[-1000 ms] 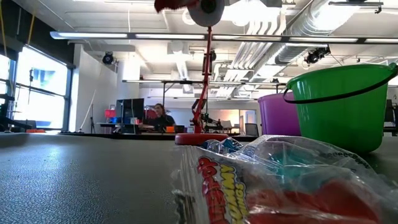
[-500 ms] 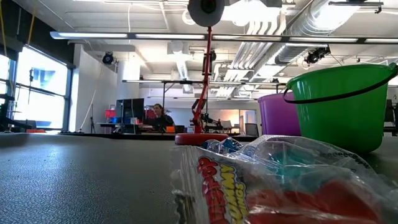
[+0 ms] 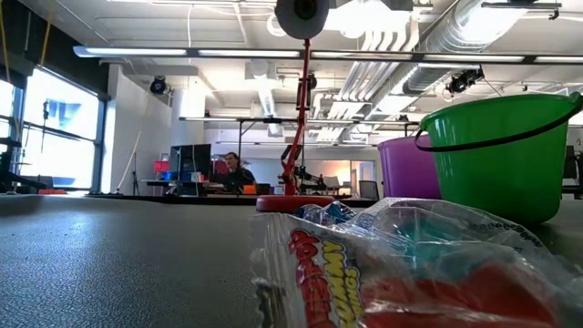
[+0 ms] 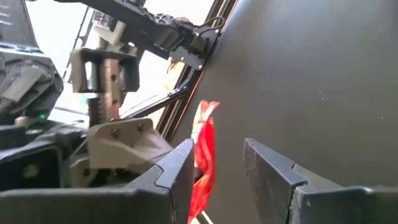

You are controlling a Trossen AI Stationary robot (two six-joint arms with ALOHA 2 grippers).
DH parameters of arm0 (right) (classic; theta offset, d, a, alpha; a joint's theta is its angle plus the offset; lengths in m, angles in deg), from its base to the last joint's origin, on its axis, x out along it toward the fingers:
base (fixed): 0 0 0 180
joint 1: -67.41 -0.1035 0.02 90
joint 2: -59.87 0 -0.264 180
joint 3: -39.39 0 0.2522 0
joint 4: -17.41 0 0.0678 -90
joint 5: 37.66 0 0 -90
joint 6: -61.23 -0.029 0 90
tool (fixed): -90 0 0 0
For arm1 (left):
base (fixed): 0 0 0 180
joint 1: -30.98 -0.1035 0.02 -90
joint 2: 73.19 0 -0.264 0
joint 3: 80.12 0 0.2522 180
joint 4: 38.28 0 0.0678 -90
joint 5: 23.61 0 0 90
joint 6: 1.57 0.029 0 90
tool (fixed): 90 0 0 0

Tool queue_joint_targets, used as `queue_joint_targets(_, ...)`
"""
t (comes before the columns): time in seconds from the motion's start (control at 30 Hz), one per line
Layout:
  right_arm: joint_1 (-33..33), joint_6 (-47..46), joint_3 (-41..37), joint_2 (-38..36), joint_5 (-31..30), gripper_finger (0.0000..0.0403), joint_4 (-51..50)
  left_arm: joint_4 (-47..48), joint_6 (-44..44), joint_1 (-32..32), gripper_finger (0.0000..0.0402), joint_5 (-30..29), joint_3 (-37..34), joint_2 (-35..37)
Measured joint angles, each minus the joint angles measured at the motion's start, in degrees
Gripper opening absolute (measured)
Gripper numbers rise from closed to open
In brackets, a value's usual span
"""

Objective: Organize candy in baskets
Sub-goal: Put the red candy into the white bucket

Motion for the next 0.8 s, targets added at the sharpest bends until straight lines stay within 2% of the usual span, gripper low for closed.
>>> queue_joint_targets(0.13, 0.72, 0.02, 0.00, 0.01, 0.14, 0.0133, -0.01, -1.88, 2.72, -0.14, 0.0000, -0.78, 0.00, 0.00)
queue_joint_targets(0.5, 1.13, 0.75, 0.00, 0.01, 0.27, 0.0126, -0.01, -2.22, 2.80, -1.58, 0.0000, -0.88, 0.00, 0.00)
queue_joint_targets(0.6, 1.13, 1.34, 0.00, 0.01, 0.27, 0.0099, -0.01, -2.42, 2.80, -1.63, 0.0000, -0.92, 0.00, 0.00)
queue_joint_targets(0.8, 1.13, 3.82, 0.00, 0.01, 0.07, 0.0010, 0.24, -4.39, 3.93, -1.60, 0.0000, -0.60, 0.00, 0.00)
